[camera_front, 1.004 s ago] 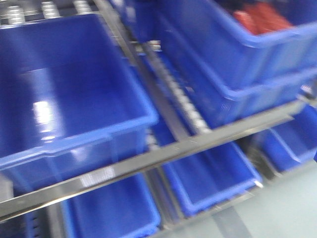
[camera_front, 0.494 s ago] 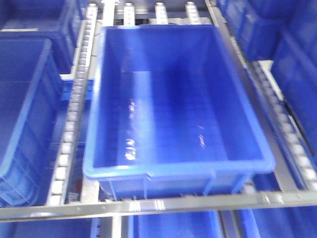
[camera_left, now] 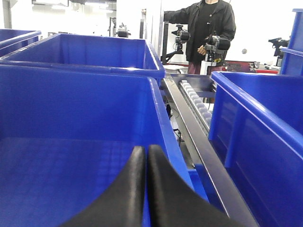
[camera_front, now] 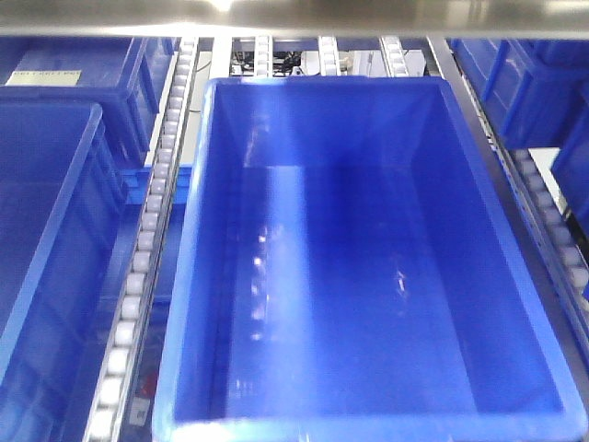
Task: Pour parts from conveyor to right shelf
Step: 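Turn toward the shelf and stop over an empty blue bin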
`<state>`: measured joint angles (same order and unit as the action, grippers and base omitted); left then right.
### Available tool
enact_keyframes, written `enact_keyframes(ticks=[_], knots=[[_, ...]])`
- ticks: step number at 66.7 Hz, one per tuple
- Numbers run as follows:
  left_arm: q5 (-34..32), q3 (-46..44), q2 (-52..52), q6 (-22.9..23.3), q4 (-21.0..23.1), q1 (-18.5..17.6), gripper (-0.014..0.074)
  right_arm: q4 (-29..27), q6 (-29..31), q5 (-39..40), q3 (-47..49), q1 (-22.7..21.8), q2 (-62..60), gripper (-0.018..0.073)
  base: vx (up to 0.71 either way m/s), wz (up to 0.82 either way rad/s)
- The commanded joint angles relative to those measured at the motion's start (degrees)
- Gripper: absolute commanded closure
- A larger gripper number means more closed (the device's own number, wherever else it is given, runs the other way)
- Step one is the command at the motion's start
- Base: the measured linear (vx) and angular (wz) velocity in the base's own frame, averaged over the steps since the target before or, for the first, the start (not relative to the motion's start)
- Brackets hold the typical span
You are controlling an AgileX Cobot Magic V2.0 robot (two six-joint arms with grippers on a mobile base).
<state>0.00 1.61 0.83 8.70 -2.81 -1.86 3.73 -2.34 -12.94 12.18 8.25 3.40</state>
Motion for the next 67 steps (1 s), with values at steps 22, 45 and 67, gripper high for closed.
enact_keyframes(ticks=[22, 45, 67], knots=[[-4.52, 1.54, 0.61, 0.39, 0.51, -0.21, 0.0603, 0.4, 0.45, 4.57, 1.59, -0.15, 0.69, 0.0564, 0.14, 0.03], [-4.52, 1.54, 0.61, 0.39, 0.51, -0.21, 0.0603, 0.4, 0.45, 4.57, 1.59, -0.15, 0.69, 0.0564, 0.06, 0.02], [-4.52, 1.54, 0.61, 0.39, 0.51, -0.21, 0.0603, 0.4, 0.45, 4.57, 1.59, -0.15, 0.69, 0.0564, 0.02, 0.0]])
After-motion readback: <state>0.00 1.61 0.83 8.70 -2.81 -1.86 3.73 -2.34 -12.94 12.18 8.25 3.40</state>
